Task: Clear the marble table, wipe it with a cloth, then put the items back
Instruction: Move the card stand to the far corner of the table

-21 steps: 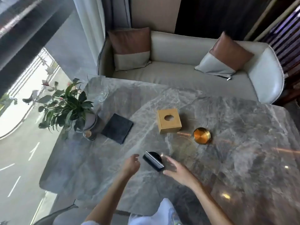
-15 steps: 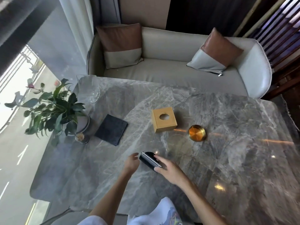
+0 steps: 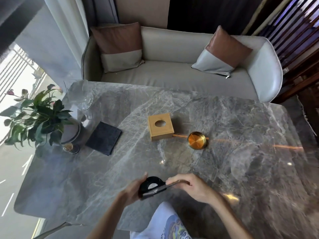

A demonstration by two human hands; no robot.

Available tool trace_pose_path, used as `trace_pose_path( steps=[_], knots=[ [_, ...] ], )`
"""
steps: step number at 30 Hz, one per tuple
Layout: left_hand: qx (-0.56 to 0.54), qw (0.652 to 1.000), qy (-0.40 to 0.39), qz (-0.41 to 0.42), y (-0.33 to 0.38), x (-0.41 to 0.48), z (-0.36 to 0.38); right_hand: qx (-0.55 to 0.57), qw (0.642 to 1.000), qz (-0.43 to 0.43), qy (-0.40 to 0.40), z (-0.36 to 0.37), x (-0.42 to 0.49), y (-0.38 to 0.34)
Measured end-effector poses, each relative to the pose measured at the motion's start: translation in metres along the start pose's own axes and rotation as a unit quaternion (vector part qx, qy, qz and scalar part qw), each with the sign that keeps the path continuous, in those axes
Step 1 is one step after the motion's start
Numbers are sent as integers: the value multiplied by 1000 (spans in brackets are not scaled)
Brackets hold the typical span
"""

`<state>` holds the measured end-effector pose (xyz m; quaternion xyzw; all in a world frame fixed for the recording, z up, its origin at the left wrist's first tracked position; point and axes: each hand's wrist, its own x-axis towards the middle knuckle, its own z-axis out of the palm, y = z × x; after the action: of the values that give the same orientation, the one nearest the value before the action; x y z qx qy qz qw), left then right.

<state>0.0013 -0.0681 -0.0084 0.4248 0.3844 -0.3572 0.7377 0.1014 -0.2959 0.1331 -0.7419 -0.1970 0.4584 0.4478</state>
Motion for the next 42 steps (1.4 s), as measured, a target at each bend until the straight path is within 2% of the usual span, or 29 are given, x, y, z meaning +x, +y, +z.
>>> trace_pose_path(
  steps=[2,4,7,9,13,16,20,23,26,30,32,37,42],
  knots=[
    [23,998,15,63,-4,5,33,40,999,-1,-4,-26,-18,16],
    [-18,989,79,123,-7,15,75,165,986,14,-1,-55,-37,36],
    [-31,962,176,207,-5,37,147,416,907,52,36,-98,-66,64],
    [-42,942,223,248,-5,54,201,450,882,92,107,-128,-86,88],
    [-31,928,247,277,-5,90,312,366,900,133,197,-194,-132,142],
    [6,944,219,248,4,121,394,330,884,173,284,-258,-166,173],
    [36,961,185,205,56,181,484,265,879,162,362,-358,-176,184],
    [95,972,142,164,118,232,540,167,898,135,385,-438,-153,179],
    [111,970,158,148,174,292,574,54,907,121,400,-507,-122,172],
    [140,945,255,147,216,354,598,-49,906,143,396,-563,-88,177],
    [159,932,295,140,220,354,608,-78,911,149,377,-573,-73,186],
    [180,929,311,89,212,354,616,-140,928,162,306,-574,-40,221],
    [215,922,314,74,209,349,617,-175,920,176,302,-573,-31,230]
  ],
)
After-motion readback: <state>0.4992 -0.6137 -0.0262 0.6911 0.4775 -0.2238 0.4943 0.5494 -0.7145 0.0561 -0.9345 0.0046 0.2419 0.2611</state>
